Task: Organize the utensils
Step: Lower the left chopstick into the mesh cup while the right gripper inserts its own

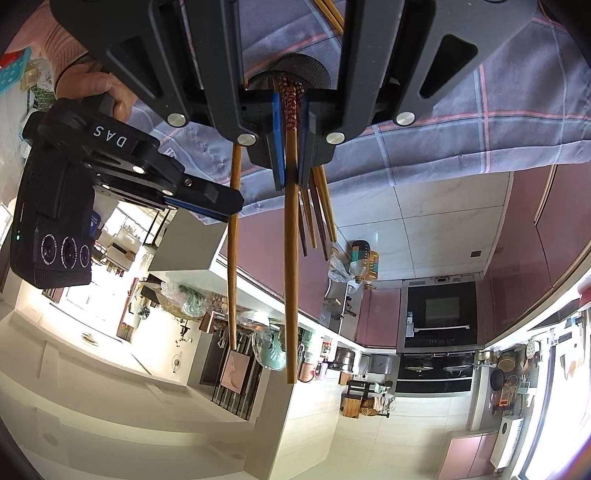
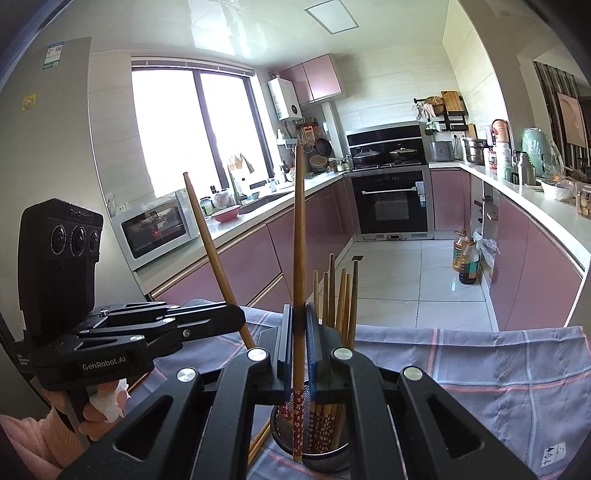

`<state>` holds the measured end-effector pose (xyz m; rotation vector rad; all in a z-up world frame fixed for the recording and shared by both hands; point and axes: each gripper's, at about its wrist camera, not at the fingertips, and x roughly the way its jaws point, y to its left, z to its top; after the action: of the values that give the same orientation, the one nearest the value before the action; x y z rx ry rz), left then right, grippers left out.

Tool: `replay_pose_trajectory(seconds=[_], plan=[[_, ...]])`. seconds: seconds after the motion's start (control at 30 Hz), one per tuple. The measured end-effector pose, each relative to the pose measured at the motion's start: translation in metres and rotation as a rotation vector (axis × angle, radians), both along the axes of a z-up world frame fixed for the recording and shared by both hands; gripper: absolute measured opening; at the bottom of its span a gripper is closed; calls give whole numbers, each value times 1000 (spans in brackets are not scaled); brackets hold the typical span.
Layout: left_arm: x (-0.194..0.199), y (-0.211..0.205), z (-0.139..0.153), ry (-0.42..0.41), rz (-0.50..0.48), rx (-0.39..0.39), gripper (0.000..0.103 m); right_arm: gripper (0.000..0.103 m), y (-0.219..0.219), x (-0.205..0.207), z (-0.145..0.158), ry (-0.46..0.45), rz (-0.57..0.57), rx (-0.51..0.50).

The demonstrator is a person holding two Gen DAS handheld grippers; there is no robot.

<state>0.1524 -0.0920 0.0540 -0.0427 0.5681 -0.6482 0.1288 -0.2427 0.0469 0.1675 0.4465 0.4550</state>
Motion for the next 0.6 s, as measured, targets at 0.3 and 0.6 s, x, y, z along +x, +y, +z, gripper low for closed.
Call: replay_pose_trajectory(seconds=[0.3,0.6], plan=[[10,-4,-14,43,-4,34,8,6,-1,9,-2,3,-19,23],[17,-18,-30,98,-33,92,8,6,7,21,-31,124,-6,-40]])
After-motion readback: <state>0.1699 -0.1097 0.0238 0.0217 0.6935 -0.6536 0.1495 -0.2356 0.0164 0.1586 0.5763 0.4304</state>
